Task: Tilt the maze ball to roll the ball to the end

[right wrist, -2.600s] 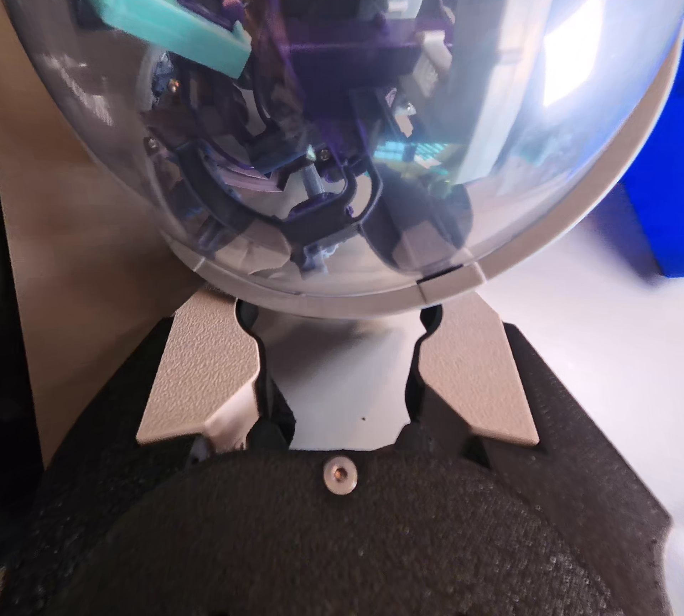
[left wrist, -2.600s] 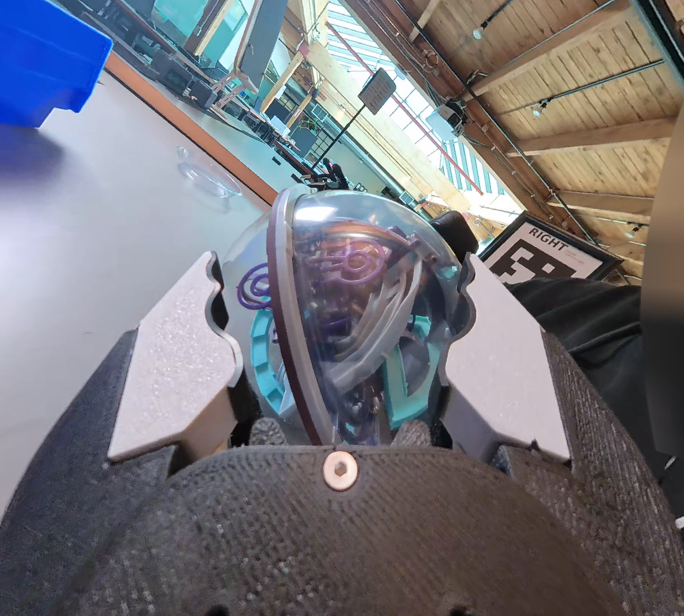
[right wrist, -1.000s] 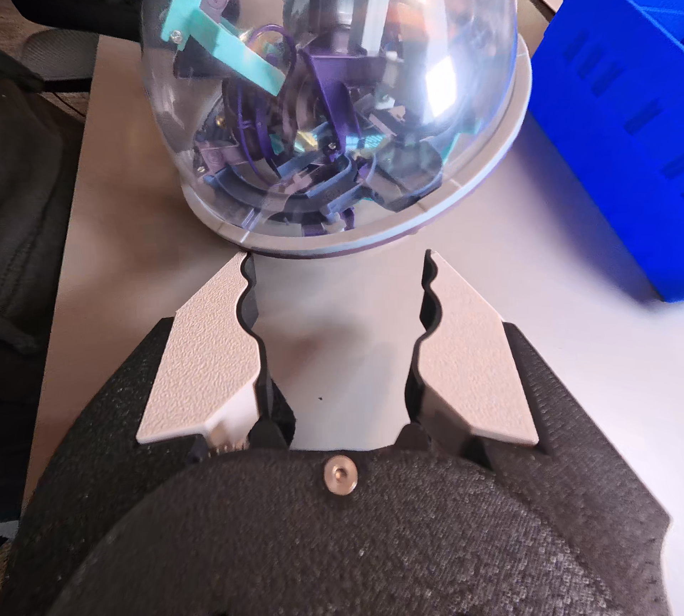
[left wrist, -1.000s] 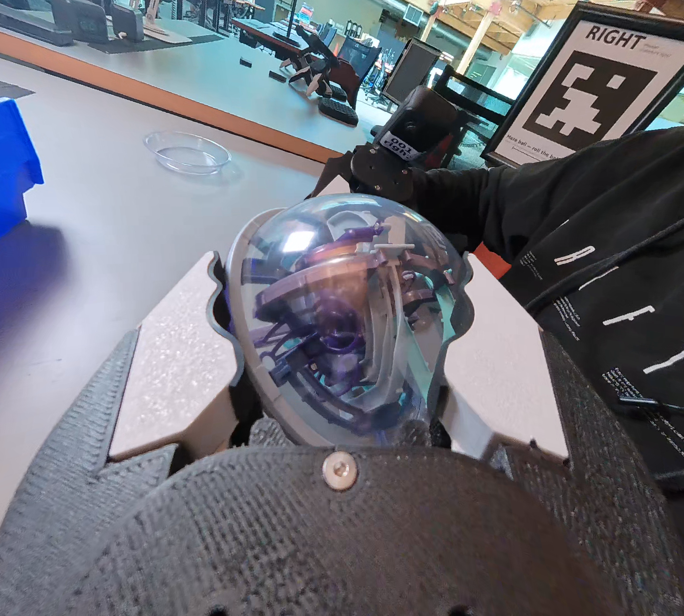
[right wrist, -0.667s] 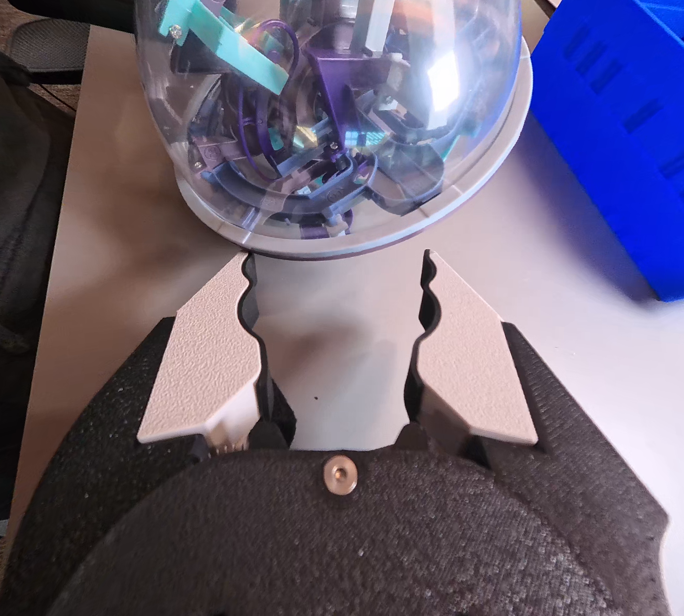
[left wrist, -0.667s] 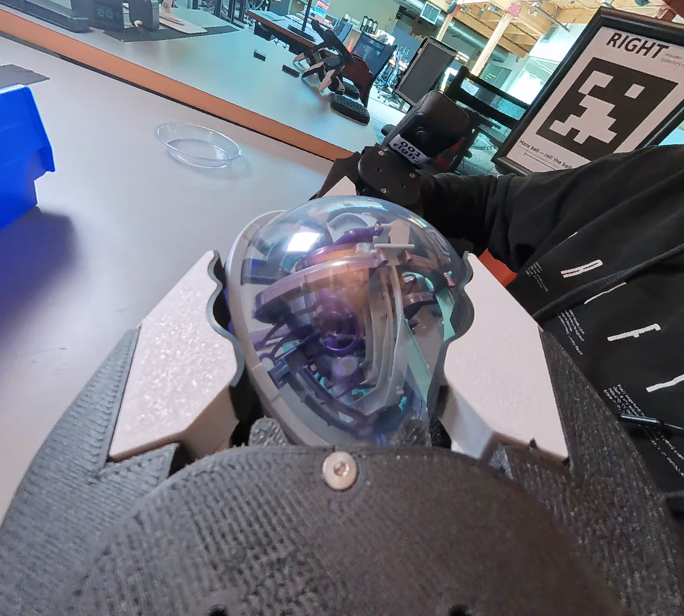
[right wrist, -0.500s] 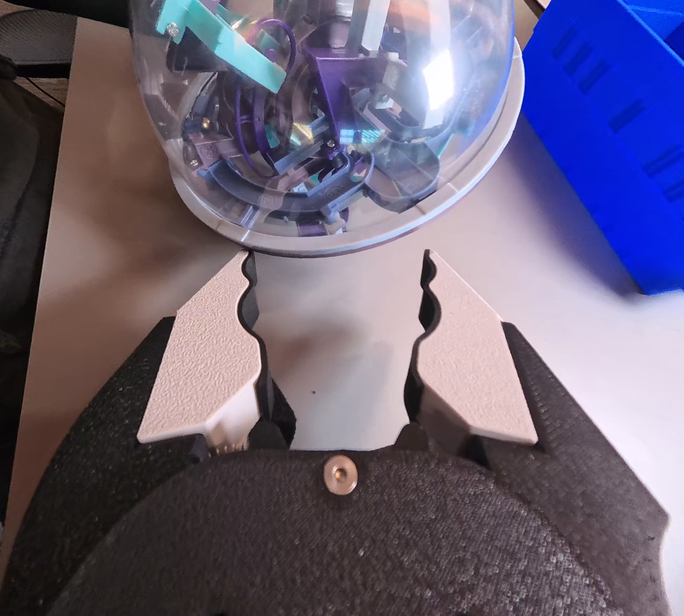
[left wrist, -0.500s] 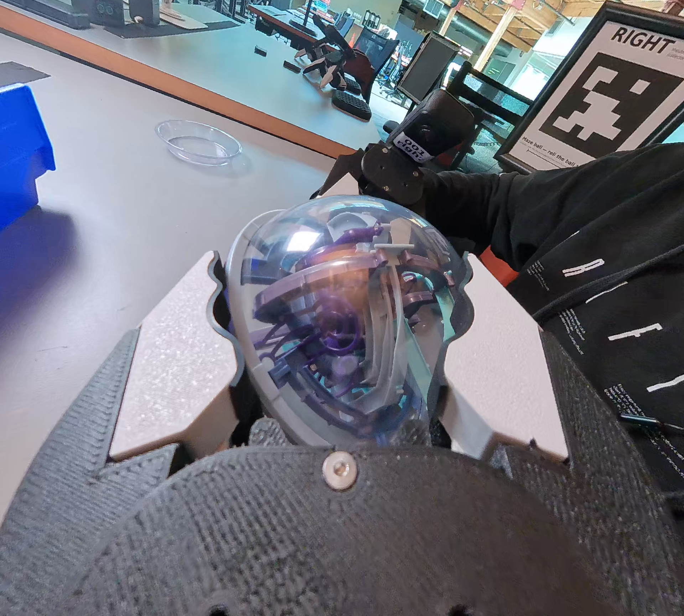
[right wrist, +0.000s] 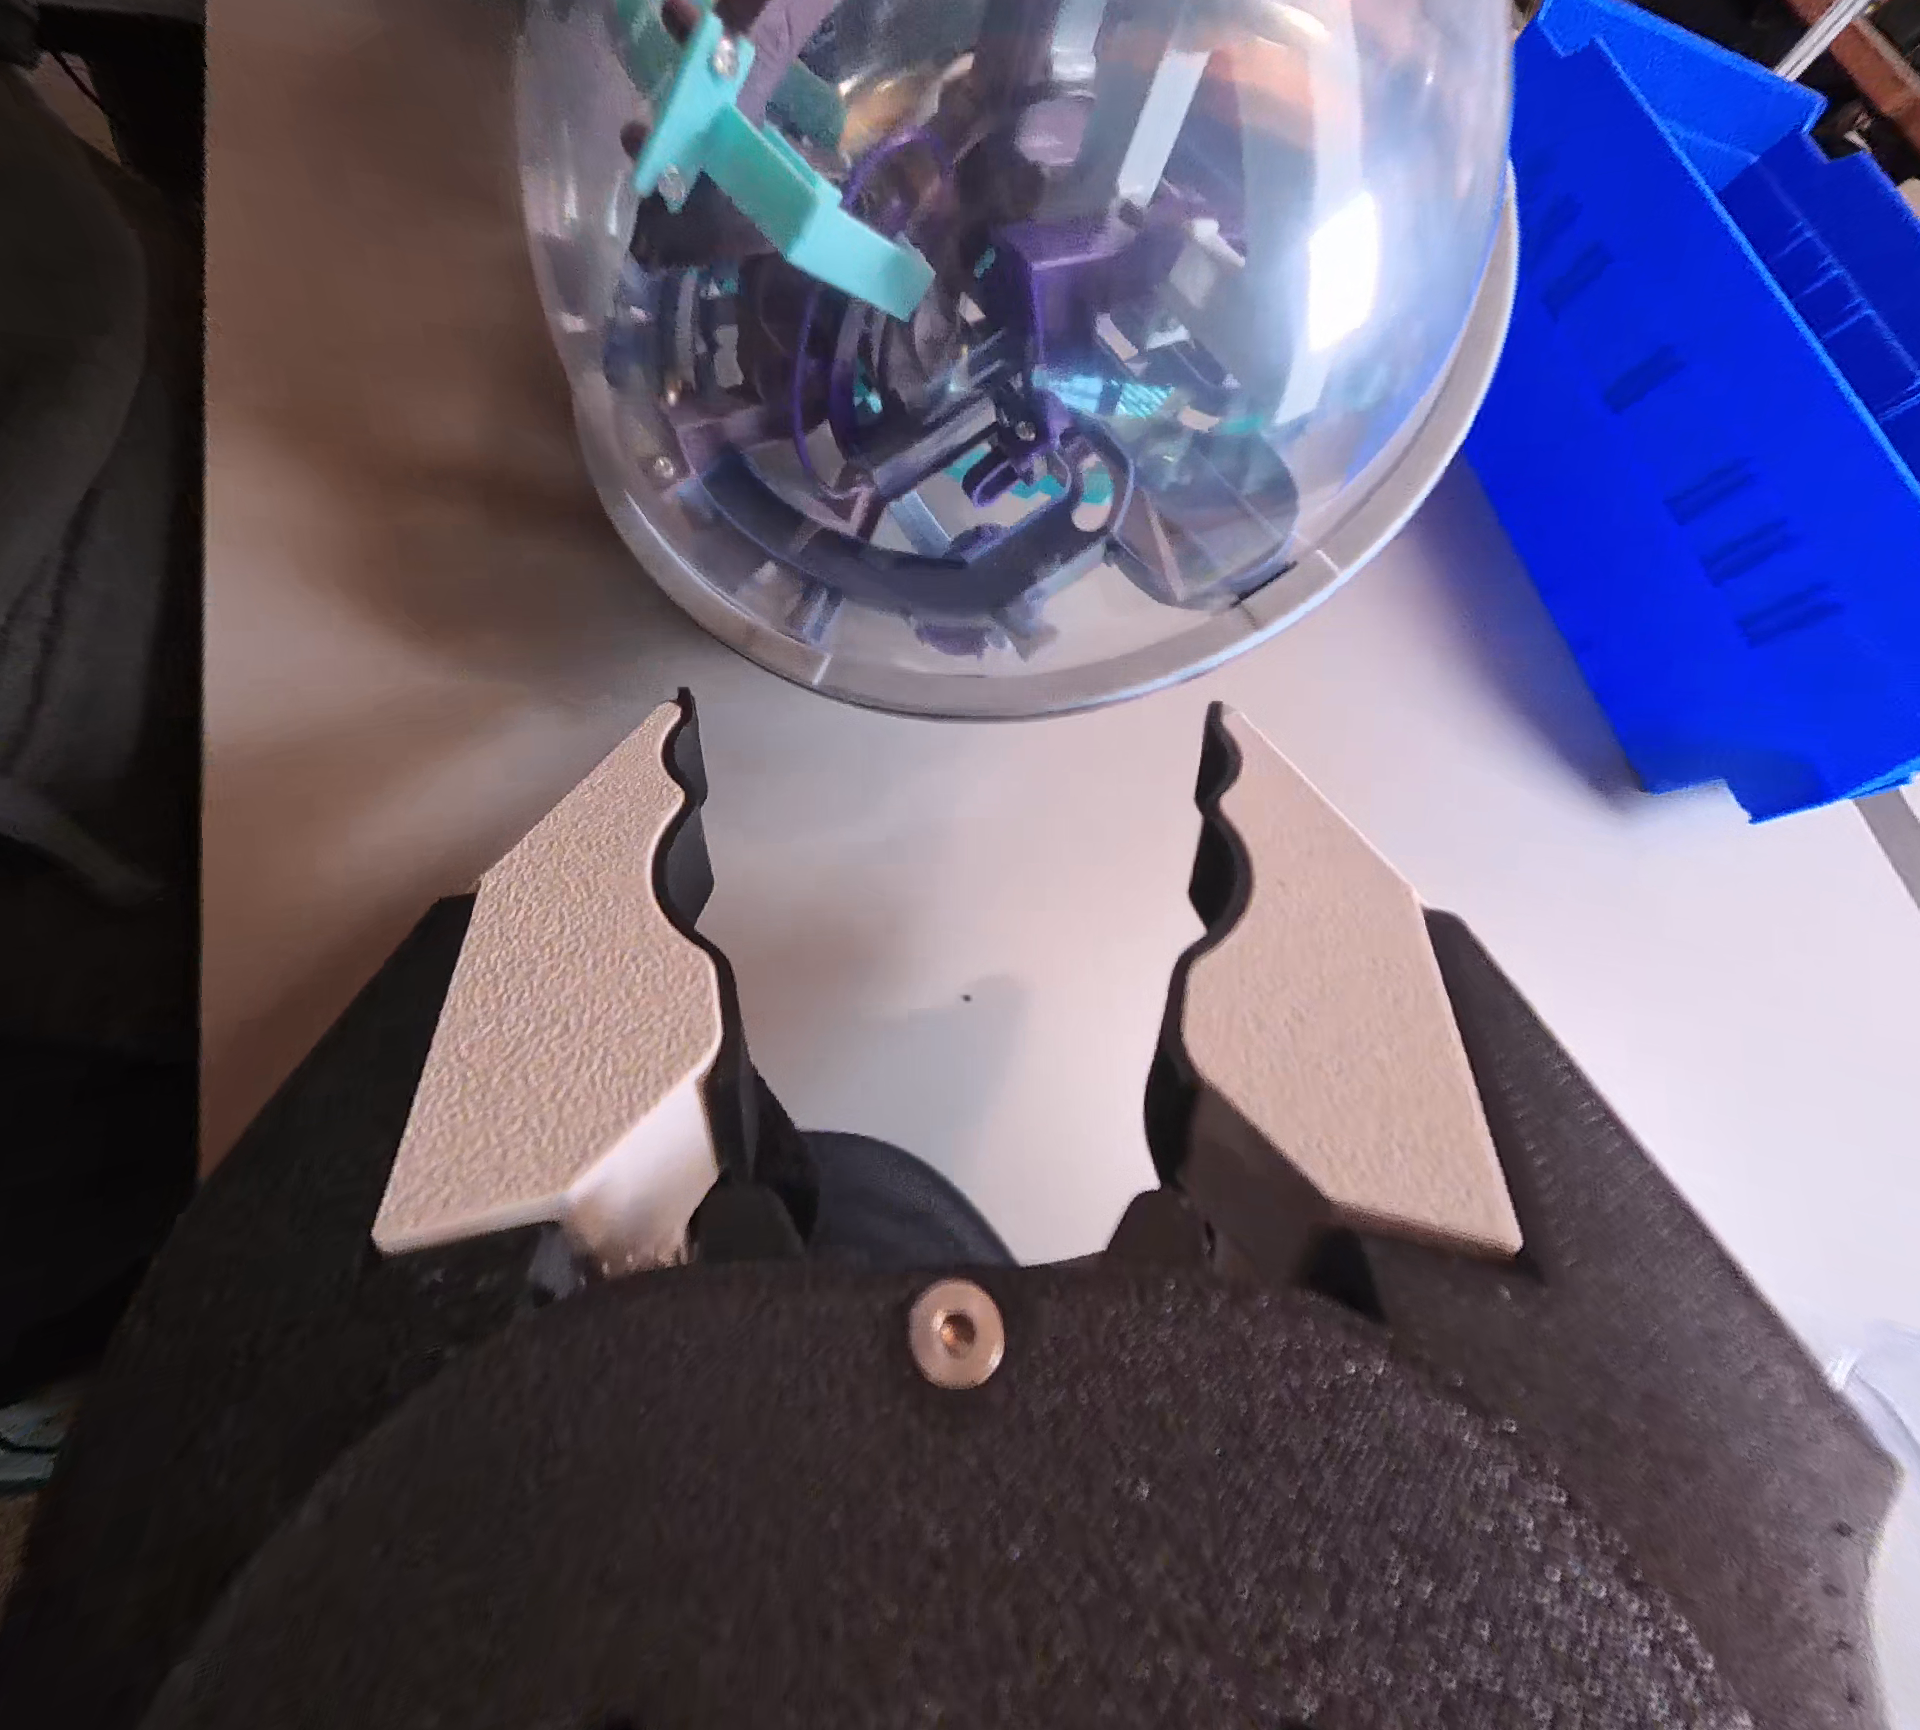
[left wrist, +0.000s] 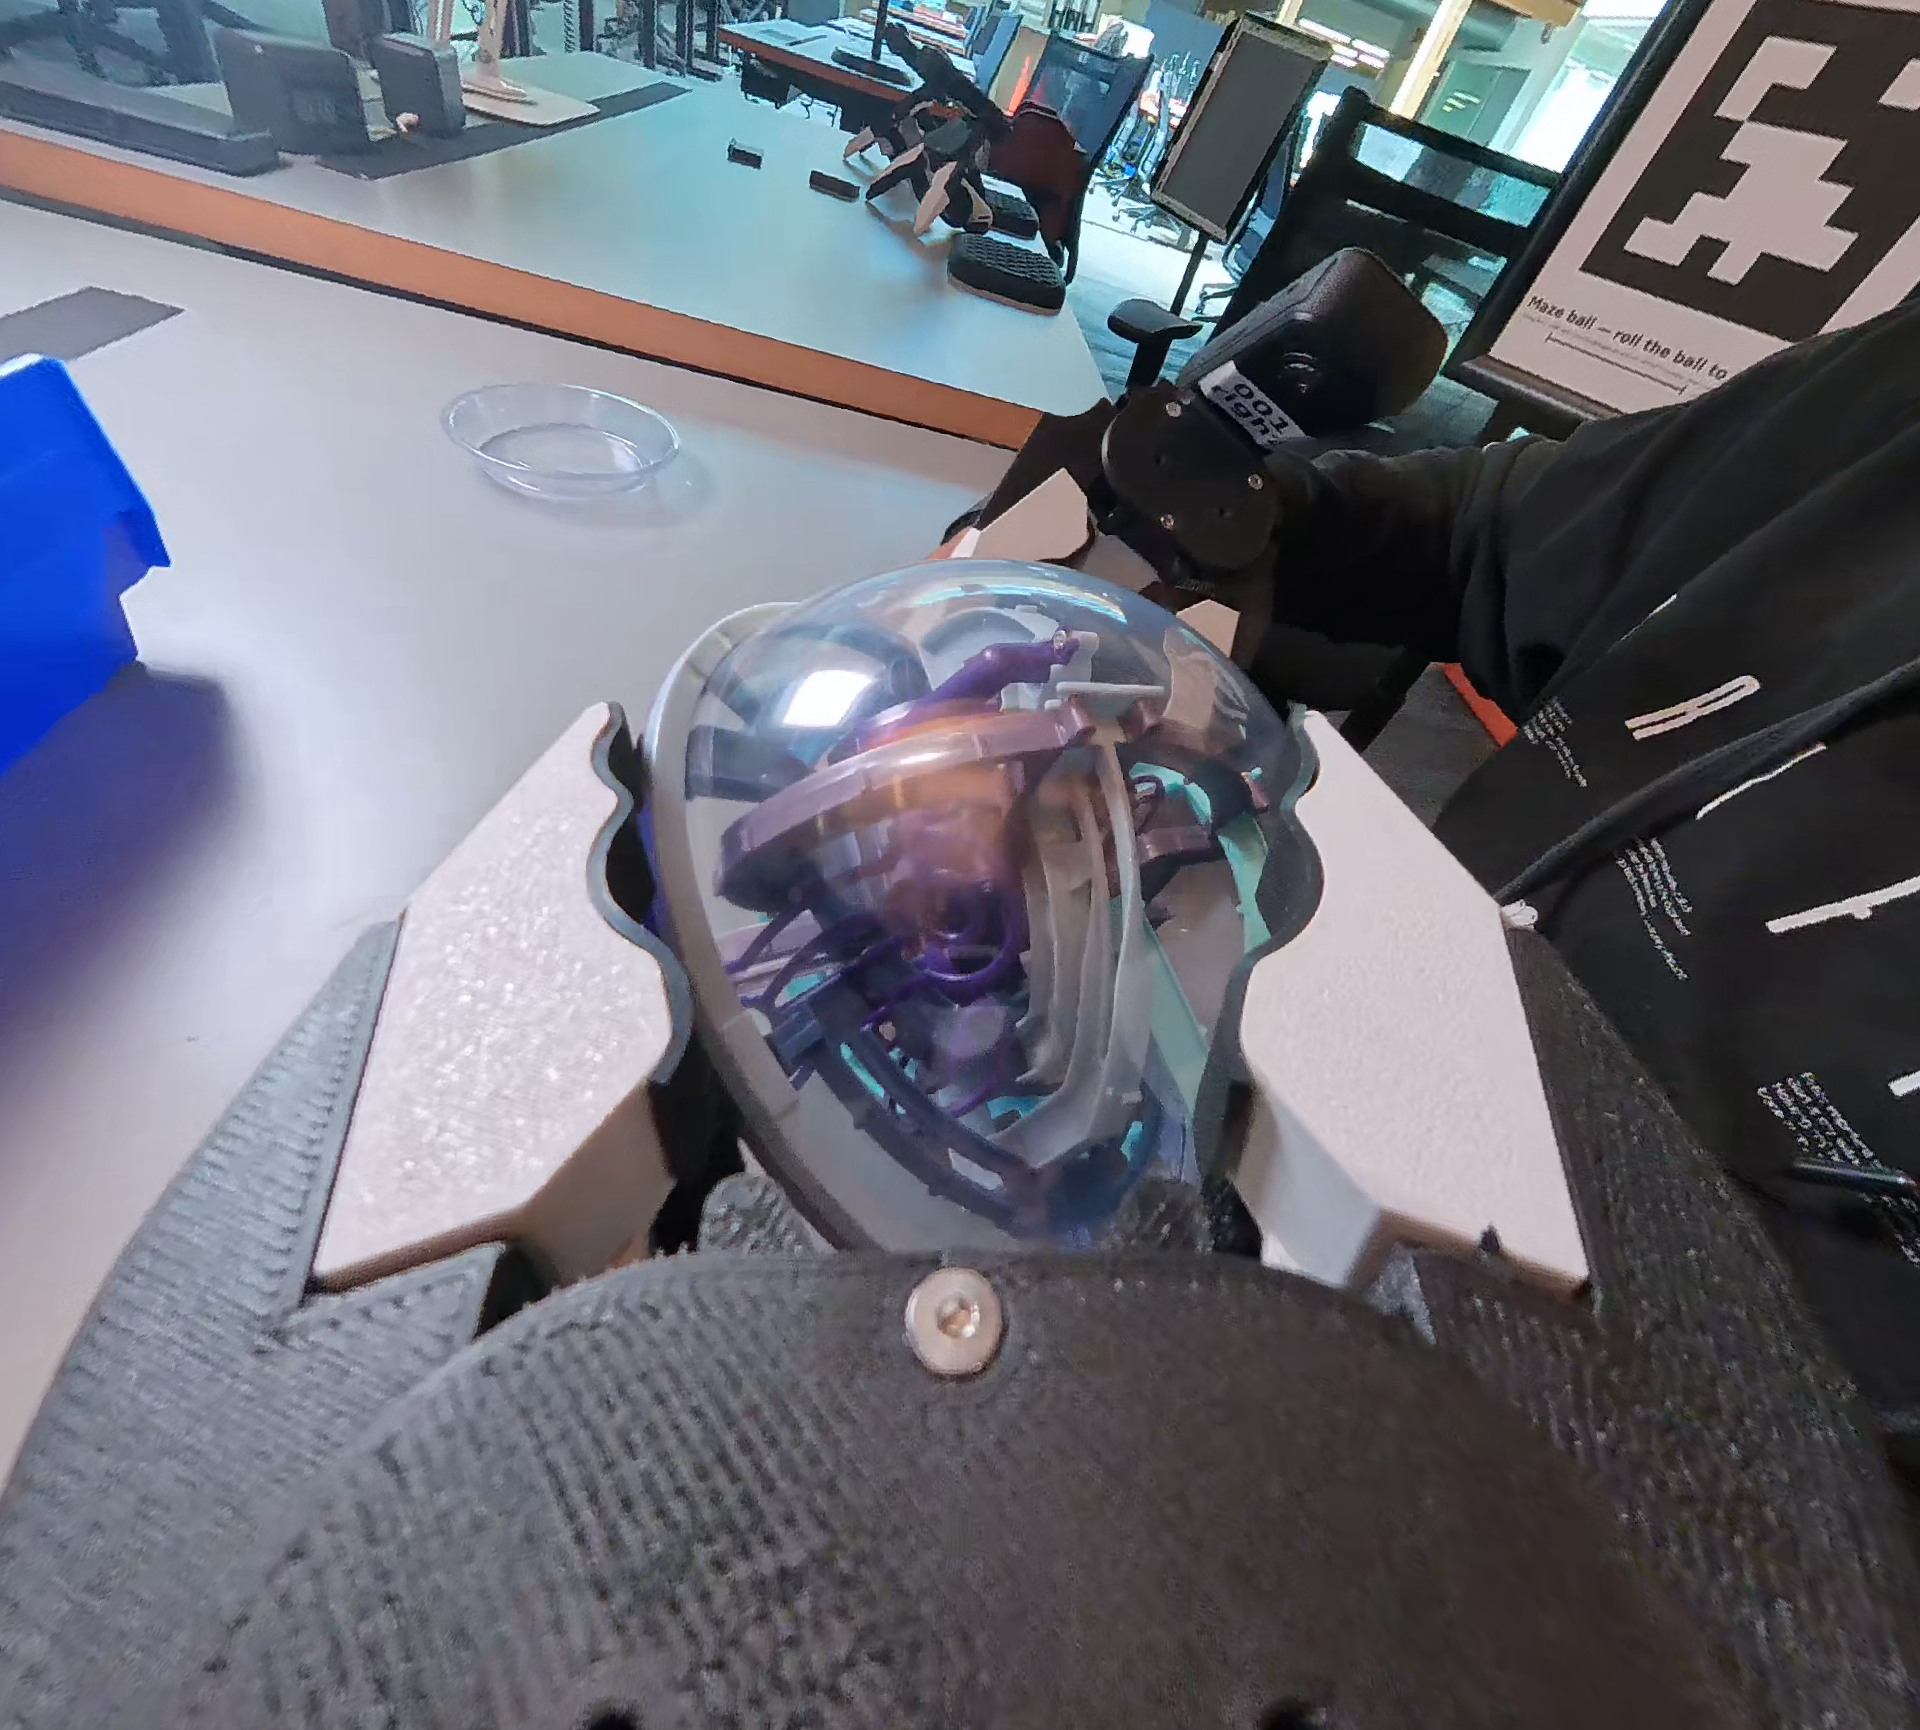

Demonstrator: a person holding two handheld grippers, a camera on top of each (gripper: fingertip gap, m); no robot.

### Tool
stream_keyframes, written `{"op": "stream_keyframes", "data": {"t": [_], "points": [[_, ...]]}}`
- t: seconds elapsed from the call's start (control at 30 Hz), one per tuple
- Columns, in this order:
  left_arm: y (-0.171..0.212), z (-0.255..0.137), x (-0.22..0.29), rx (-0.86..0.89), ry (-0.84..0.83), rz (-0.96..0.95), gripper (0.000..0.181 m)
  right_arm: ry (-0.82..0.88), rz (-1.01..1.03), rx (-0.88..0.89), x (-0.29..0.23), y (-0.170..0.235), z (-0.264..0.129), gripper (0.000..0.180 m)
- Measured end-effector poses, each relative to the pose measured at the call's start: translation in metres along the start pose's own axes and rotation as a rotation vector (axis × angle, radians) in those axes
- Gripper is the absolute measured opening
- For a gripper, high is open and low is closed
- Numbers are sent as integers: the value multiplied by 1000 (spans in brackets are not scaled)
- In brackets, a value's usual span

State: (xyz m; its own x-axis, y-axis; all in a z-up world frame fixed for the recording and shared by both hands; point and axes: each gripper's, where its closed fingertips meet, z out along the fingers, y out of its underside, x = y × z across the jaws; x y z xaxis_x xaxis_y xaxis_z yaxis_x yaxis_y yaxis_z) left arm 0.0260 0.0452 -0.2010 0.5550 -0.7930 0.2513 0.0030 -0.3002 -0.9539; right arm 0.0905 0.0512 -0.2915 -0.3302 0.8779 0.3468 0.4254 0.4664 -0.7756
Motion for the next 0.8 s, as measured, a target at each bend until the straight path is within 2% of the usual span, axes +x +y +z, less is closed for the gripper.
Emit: {"op": "stream_keyframes", "data": {"t": [0.27, 0.53, 0.8], "points": [[1, 4, 12, 25, -29, 48, 120, 34, 25, 37, -3, -4, 0, 92], [2, 2, 14, 41, -37, 58, 120, -10, 42, 39, -3, -3, 6, 96], [2, -13, -12, 83, -57, -121, 119, -49, 154, 91, 13, -9, 8, 93]]}}
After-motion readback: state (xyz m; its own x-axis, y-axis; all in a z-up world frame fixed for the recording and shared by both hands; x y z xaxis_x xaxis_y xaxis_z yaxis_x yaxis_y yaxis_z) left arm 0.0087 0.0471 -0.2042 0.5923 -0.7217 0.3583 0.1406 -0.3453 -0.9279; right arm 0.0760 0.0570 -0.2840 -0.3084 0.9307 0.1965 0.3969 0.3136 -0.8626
